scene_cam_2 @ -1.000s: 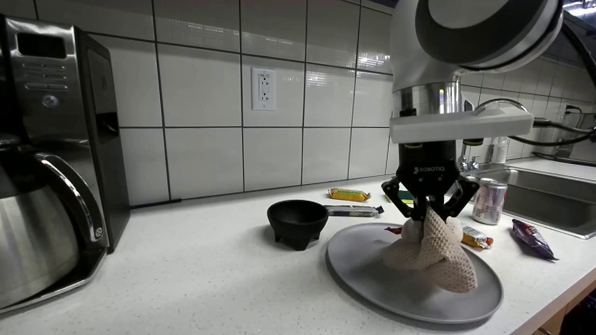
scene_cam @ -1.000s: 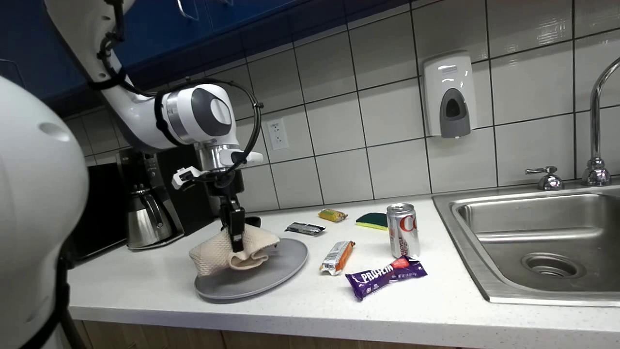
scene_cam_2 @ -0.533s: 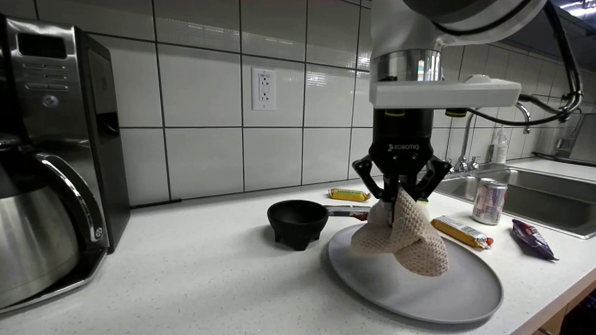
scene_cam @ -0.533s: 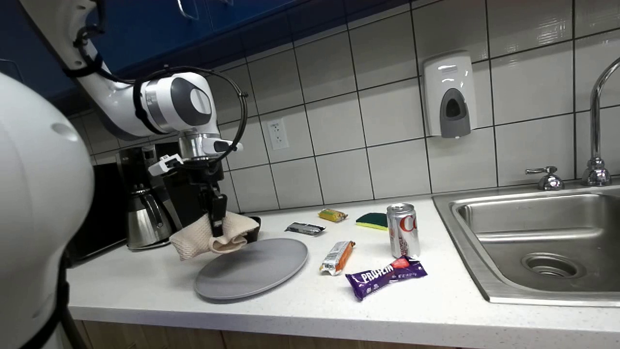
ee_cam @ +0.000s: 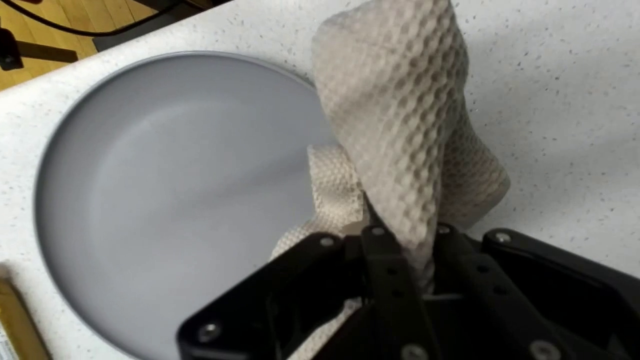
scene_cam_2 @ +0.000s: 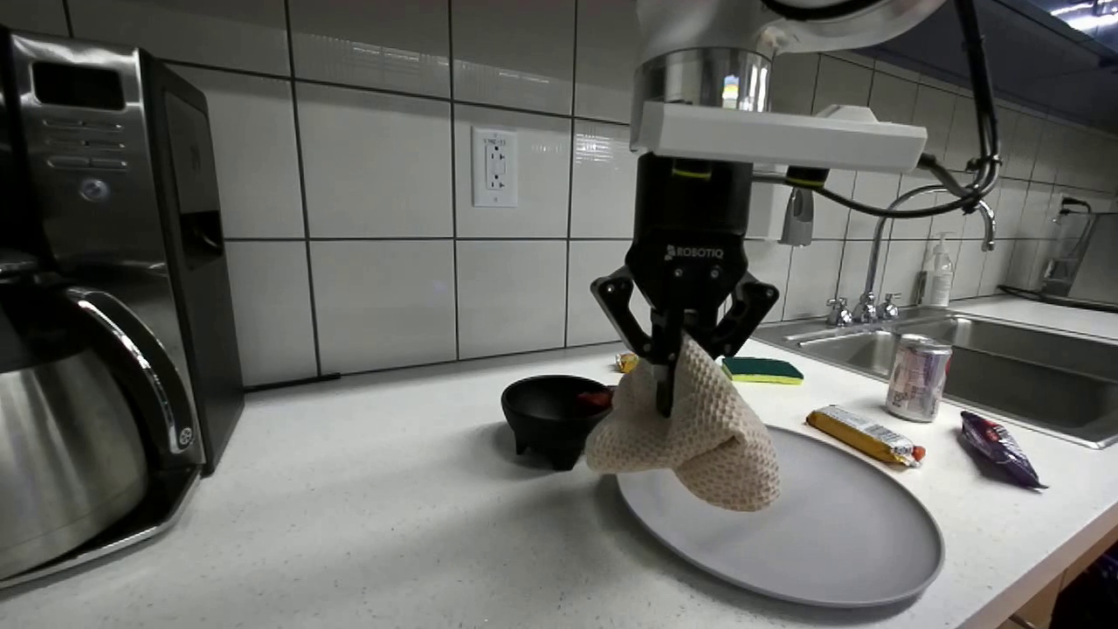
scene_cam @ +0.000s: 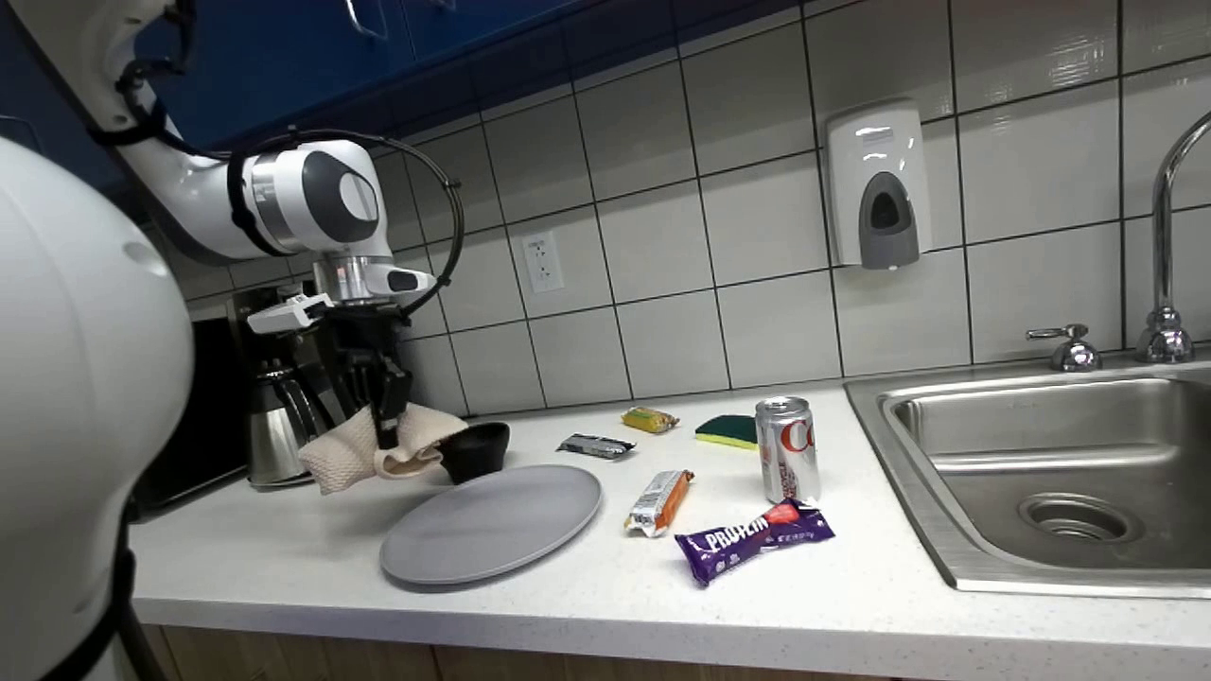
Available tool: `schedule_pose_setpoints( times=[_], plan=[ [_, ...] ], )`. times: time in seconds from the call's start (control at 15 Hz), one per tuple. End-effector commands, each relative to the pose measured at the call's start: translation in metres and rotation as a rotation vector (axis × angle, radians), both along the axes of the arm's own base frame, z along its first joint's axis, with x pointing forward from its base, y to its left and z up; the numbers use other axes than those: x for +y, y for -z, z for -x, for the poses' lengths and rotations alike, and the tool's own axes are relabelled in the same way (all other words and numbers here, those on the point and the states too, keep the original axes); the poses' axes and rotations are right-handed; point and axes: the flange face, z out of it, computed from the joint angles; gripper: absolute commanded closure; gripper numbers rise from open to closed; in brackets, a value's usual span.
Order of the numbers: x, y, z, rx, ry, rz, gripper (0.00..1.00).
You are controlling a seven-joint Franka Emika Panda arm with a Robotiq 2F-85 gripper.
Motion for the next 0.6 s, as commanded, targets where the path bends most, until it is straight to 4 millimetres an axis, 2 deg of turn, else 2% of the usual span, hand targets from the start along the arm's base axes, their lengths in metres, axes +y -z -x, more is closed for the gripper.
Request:
schedule_pose_setpoints(
  times=[0.0,0.2,0.53],
  plan=[
    [0.028,0.003,-0.005,0.028,-0.087,-0.043,0.97],
    [0.048,0.014,-0.007,0.037,-0.130,-0.058,0.97],
    [0.068,0.036,-0.014,0.028,-0.173,-0.035,0.97]
  ],
)
